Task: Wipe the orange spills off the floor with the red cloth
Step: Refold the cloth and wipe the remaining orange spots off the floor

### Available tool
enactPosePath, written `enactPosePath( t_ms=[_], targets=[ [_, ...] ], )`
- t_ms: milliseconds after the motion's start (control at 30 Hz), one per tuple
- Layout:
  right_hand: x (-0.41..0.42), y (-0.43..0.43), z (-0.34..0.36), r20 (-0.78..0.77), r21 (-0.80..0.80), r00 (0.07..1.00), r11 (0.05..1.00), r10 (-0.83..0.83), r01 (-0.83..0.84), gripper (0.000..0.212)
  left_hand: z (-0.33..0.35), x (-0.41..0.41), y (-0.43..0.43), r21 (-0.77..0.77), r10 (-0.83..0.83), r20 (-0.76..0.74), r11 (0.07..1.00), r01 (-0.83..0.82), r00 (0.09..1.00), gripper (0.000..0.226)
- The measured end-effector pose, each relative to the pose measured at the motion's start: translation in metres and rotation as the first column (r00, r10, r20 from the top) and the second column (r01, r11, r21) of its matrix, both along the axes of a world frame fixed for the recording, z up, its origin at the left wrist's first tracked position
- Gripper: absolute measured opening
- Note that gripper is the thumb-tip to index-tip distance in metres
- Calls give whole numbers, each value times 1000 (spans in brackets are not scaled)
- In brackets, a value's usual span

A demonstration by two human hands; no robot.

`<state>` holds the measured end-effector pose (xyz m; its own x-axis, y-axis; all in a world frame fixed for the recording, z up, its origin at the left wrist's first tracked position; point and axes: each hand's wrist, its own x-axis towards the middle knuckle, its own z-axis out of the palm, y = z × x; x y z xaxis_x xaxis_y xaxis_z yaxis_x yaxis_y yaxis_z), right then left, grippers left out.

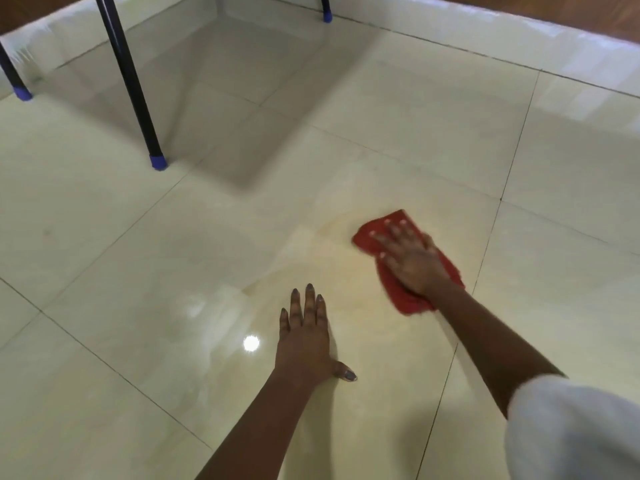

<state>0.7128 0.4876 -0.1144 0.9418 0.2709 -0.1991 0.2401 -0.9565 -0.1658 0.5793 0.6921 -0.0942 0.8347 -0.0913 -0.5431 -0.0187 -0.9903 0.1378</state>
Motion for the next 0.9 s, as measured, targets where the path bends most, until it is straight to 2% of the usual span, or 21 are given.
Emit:
enactPosePath(
  t_ms=[67,100,133,233,267,367,433,600,667,900],
  targets=[
    [17,0,3,-43,25,964,964,-263,265,50,0,1,-2,4,-7,-4,1000,7,1000,138],
    [17,14,5,-47,41,954,954,-295,297,51,-1,2,-3,-1,-8,1,1000,8,1000,139],
    [11,31,6,-48,46,967,967,-248,251,51,-3,2,0,-9,-1,9,1000,1,1000,139],
    [-37,24,3,-35,20,998,999,43,-42,53,-6,3,1,-25,2,17,1000,-2,1000,140],
    [-51,1,0,2,11,1000,999,31,-31,55,-6,3,2,-24,4,22,1000,-4,1000,140],
    [-68,-59,0,8,2,940,940,-342,342,51,-7,4,2,-14,11,22,1000,-10,1000,140],
    [-69,-58,4,-46,3,891,892,-451,451,52,-4,3,0,-7,11,26,1000,-10,1000,141],
    [-114,1,8,-65,34,980,981,-189,191,52,4,-9,1,-40,38,82,999,-34,996,134],
    [-127,0,7,-58,37,982,983,-179,181,51,1,-26,9,-19,55,119,998,-53,991,132],
    [-135,25,14,-112,63,964,967,-239,247,49,-1,-62,29,-10,74,108,997,-74,991,118]
  ],
)
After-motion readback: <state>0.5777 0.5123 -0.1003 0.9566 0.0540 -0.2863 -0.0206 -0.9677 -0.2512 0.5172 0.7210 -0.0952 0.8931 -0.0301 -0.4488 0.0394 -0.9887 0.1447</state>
